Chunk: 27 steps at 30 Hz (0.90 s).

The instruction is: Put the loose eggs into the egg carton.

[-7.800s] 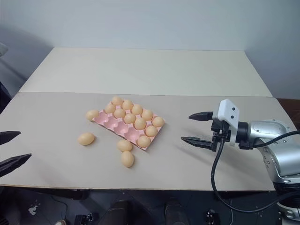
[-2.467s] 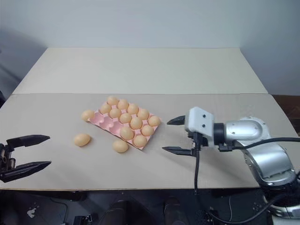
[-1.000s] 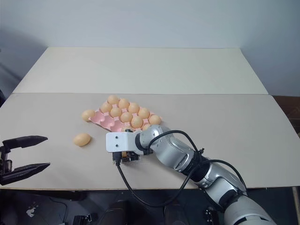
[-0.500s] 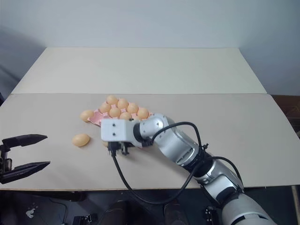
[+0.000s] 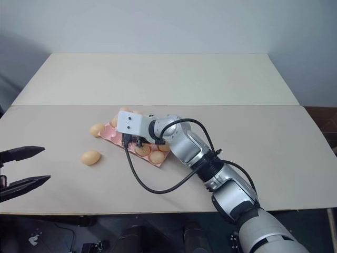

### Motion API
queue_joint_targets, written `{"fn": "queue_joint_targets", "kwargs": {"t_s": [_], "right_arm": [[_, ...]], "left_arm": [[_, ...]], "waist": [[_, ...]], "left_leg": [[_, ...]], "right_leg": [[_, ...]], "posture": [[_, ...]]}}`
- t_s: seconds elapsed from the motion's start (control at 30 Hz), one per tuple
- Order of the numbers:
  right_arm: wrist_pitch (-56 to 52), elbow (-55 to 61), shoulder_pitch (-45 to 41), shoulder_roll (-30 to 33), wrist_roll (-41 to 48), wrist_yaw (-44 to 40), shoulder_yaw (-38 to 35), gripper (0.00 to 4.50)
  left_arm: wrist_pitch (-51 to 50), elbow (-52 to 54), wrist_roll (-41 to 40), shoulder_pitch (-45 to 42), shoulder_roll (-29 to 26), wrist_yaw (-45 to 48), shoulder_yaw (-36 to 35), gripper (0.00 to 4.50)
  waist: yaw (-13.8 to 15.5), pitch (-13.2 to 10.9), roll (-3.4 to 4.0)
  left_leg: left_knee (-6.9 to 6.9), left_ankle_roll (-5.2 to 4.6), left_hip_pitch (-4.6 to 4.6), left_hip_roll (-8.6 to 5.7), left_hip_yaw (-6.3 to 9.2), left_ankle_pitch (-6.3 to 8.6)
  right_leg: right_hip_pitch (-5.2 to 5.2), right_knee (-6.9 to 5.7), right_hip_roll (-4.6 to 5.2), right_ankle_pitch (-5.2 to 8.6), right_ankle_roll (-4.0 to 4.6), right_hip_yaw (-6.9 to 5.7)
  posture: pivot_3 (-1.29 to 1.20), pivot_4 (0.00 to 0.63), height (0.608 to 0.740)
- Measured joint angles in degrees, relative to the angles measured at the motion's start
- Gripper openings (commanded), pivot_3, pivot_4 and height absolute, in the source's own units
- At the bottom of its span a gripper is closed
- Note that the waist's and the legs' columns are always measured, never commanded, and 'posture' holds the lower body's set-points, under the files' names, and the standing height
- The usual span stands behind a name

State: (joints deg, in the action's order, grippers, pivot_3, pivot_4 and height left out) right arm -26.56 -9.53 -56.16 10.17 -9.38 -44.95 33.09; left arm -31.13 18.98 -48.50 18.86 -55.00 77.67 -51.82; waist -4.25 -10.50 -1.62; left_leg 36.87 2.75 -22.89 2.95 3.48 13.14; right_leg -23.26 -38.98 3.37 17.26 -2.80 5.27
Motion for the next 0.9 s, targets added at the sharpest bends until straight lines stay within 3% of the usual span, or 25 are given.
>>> {"fn": "queue_joint_targets", "kwargs": {"t_s": [0.13,0.33,0.47,0.67,0.9], "right_arm": [[0.0,1.3,0.1,0.0,0.6,-0.8,-0.9,4.47],[-1.8,7.5,0.2,1.4,1.9,-2.0,-4.0,4.47],[-5.2,13.6,1.7,5.9,6.2,-4.4,-10.0,4.47],[-7.6,21.0,11.1,20.5,16.1,-11.5,-23.8,4.47],[-4.0,23.1,21.7,32.4,24.2,-20.1,-32.7,4.47]], "left_arm": [[0.0,0.0,0.0,0.0,0.0,0.0,-0.2,4.5],[0.0,-0.9,0.1,-1.2,-0.1,0.0,0.0,4.5],[0.1,-2.7,0.7,-2.6,-0.7,0.1,0.8,4.5],[1.2,-7.1,3.1,-3.1,-1.2,1.3,1.4,4.5],[2.8,-8.7,5.5,-2.4,-1.4,2.4,1.3,4.5]], "waist": [[0.0,0.0,0.0],[0.1,0.0,0.0],[0.5,0.0,0.0],[0.5,0.0,-0.03],[0.1,0.0,0.0]], "left_leg": [[0.0,0.0,-0.01,0.0,0.0,0.0],[0.0,0.0,-0.01,0.0,0.0,0.0],[0.01,0.01,-0.05,-0.02,0.01,0.0],[0.01,0.0,-0.03,-0.02,0.0,0.0],[-0.03,-0.01,0.01,-0.01,-0.08,0.0]], "right_leg": [[0.0,0.0,0.01,0.0,0.0,0.0],[0.01,0.01,0.01,0.0,0.0,-0.01],[0.04,0.05,0.05,0.0,0.0,-0.05],[0.09,0.13,0.04,0.0,0.0,-0.04],[0.07,0.12,0.01,0.02,0.02,0.06]], "posture": [[0.0,0.15,0.74],[0.0,0.15,0.74],[0.0,0.15,0.74],[0.0,0.15,0.74],[0.0,0.15,0.74]]}}
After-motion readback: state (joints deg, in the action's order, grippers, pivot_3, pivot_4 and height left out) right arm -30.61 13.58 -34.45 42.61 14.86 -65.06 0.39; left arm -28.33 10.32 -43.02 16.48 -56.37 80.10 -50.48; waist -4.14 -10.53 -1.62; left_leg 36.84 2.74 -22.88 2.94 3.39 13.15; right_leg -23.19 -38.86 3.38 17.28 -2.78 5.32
